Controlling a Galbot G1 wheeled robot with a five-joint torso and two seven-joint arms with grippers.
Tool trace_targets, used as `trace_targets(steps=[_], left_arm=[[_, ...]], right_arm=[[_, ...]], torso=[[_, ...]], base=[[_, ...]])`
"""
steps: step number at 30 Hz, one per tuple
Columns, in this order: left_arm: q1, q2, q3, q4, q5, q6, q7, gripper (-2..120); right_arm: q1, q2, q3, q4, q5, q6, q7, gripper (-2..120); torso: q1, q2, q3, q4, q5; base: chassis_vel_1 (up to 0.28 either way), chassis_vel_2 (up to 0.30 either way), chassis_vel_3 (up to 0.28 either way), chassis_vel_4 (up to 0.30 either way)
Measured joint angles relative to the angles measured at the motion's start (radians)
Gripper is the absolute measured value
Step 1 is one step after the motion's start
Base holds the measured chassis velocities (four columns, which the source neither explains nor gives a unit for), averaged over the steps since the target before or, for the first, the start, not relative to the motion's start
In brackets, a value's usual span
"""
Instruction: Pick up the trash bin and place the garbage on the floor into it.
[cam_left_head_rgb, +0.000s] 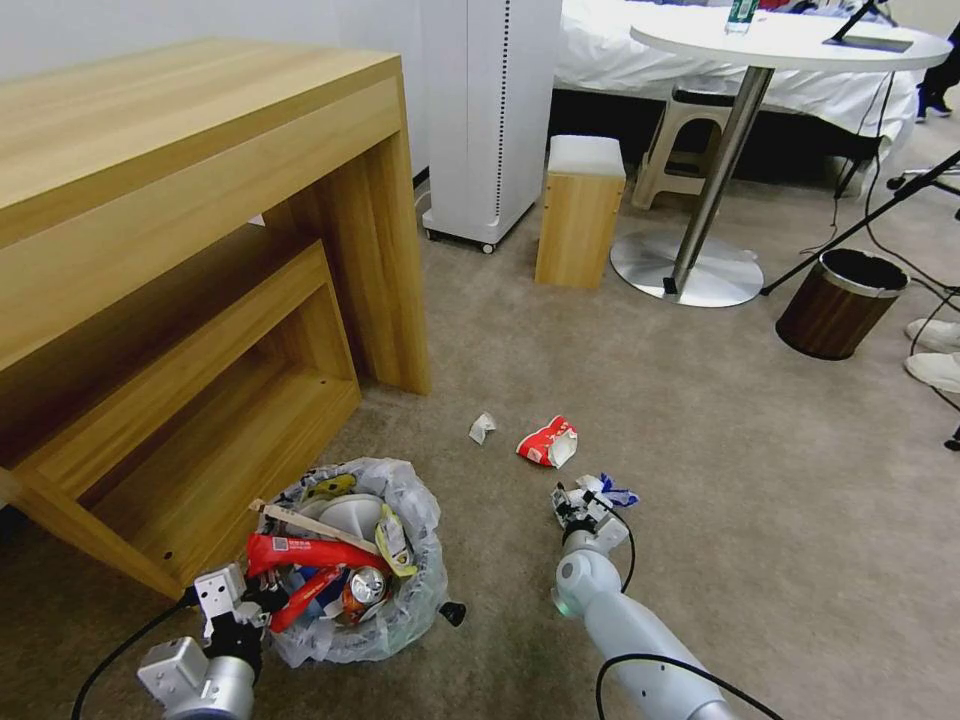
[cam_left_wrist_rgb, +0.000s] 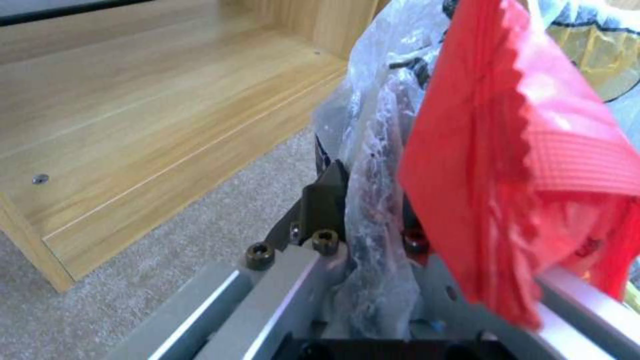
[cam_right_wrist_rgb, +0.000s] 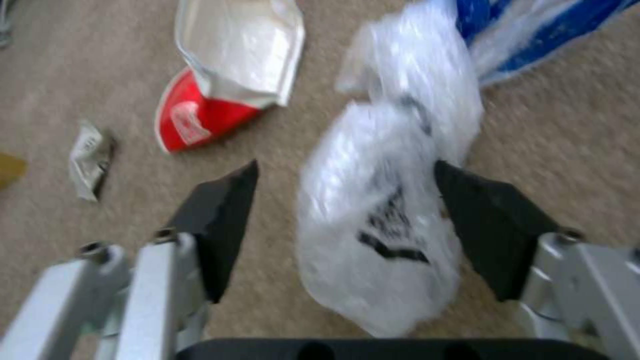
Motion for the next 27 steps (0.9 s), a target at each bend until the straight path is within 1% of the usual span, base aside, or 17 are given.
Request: trace_targets(steps=[3, 4, 5, 6, 8, 13, 15, 16, 17, 18, 21, 22, 25, 26, 27], left_arm=[[0.0, 0.0, 0.0, 0.0, 0.001, 0.0, 0.0, 1], [-0.001, 0.0, 0.0, 0.0, 0.002, 0.0, 0.0, 1], [-0.001, 0.0, 0.0, 0.0, 0.002, 0.0, 0.0, 1], [-0.001, 0.0, 0.0, 0.0, 0.003, 0.0, 0.0, 1], [-0.001, 0.0, 0.003, 0.0, 0.003, -0.001, 0.0, 1], [0.0, 0.0, 0.005, 0.001, 0.006, -0.001, 0.001, 1], [0.004, 0.001, 0.005, 0.001, 0.006, -0.001, 0.001, 1], [0.005, 0.002, 0.004, 0.0, 0.006, -0.001, 0.001, 1], [0.005, 0.002, 0.004, 0.0, 0.006, -0.001, 0.001, 1], [0.005, 0.003, 0.004, 0.0, 0.006, -0.002, 0.002, 1], [0.005, 0.003, 0.004, 0.0, 0.006, -0.003, 0.002, 1], [0.005, 0.003, 0.004, 0.0, 0.006, -0.003, 0.002, 1], [0.004, 0.003, 0.002, 0.0, 0.005, -0.004, 0.002, 1], [0.004, 0.003, 0.002, 0.0, 0.005, -0.004, 0.002, 1], [0.004, 0.003, 0.001, 0.0, 0.005, -0.004, 0.002, 1]], right_arm=[[-0.011, -0.001, 0.002, 0.0, -0.007, 0.001, -0.001, 64], [-0.015, -0.003, 0.003, 0.001, -0.009, 0.002, 0.0, 59], [-0.015, -0.003, 0.003, 0.001, -0.009, 0.002, 0.0, 59], [-0.019, -0.006, 0.003, 0.005, -0.012, 0.004, -0.001, 55], [-0.026, -0.012, 0.004, 0.011, -0.018, 0.006, -0.001, 52], [-0.031, -0.016, 0.009, 0.011, -0.024, 0.009, -0.002, 52], [-0.038, -0.02, 0.011, 0.007, -0.036, 0.014, -0.007, 44], [-0.044, -0.021, 0.011, 0.007, -0.043, 0.018, -0.01, 38], [-0.044, -0.021, 0.011, 0.007, -0.043, 0.018, -0.01, 38], [-0.048, -0.021, 0.011, 0.007, -0.046, 0.019, -0.01, 34], [-0.058, -0.024, 0.006, 0.014, -0.058, 0.026, -0.012, 19], [-0.058, -0.024, 0.006, 0.014, -0.058, 0.026, -0.012, 19], [-0.07, -0.034, 0.0, 0.042, -0.062, 0.03, -0.012, 7], [-0.07, -0.034, 0.0, 0.042, -0.062, 0.03, -0.012, 7], [-0.079, -0.041, -0.004, 0.059, -0.062, 0.033, -0.015, 0]], torso=[[0.0, 0.0, 0.0, -0.0001, 0.0001], [0.0, 0.0, 0.0, 0.0, 0.0001], [0.0, 0.0, 0.0, 0.0, 0.0001], [0.0, 0.0, 0.0, 0.0, 0.0001], [0.0, 0.0, 0.0, -0.0001, 0.0001], [0.0, 0.0, 0.0, -0.0001, 0.0001], [0.0, 0.0, 0.0, 0.0, 0.0], [0.0, 0.0, 0.0, -0.0001, 0.0001], [0.0, 0.0, 0.0, -0.0001, 0.0001], [0.0, 0.0, 0.0, -0.0001, 0.0], [0.0, 0.0, 0.0, -0.0001, 0.0001], [0.0, 0.0, 0.0, -0.0001, 0.0001], [0.0, 0.0, 0.0, 0.0, 0.0001], [0.0, 0.0, 0.0, 0.0, 0.0001], [0.0, 0.0, 0.0, 0.0, 0.0002]], base=[[0.0, 0.0, 0.0, 0.0], [0.0, 0.0, 0.0, 0.0], [0.0, 0.0, 0.0, 0.0], [0.0, 0.0, 0.0, 0.0], [0.0, 0.0, 0.0, 0.0], [0.0, 0.0, 0.0, 0.0], [0.0, 0.0, 0.0, 0.0], [0.0, 0.0, 0.0, 0.0], [0.0, 0.0, 0.0, 0.0], [0.0, 0.0, 0.0, 0.0], [0.0, 0.0, 0.0, 0.0], [0.0, 0.0, 0.0, 0.0], [0.0, 0.0, 0.0, 0.0], [0.0, 0.0, 0.0, 0.0], [0.0, 0.0, 0.0, 0.0]])
